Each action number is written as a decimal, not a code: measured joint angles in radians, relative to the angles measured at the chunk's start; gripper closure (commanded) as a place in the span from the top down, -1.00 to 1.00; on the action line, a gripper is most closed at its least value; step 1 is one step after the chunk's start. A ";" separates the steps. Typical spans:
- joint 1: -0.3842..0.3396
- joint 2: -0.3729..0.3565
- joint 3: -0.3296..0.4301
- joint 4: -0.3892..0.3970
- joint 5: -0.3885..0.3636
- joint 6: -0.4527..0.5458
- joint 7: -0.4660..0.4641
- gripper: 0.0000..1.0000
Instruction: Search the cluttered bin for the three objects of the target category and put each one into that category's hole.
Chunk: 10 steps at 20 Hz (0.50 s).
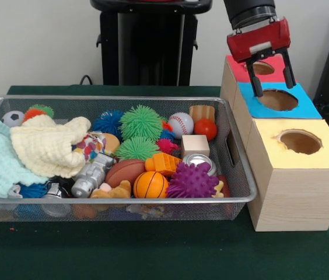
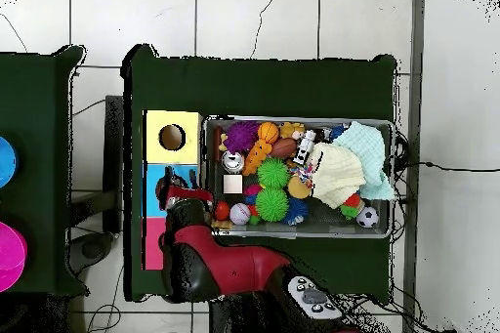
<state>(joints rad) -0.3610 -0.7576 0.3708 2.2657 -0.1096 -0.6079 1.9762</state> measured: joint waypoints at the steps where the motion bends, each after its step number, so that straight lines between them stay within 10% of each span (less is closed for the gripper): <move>1: 0.008 -0.011 -0.014 0.001 0.005 0.000 0.000 1.00; 10: 0.058 -0.070 -0.155 0.007 0.042 0.008 0.000 1.00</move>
<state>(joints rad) -0.3032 -0.8279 0.2160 2.2726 -0.0675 -0.5999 1.9762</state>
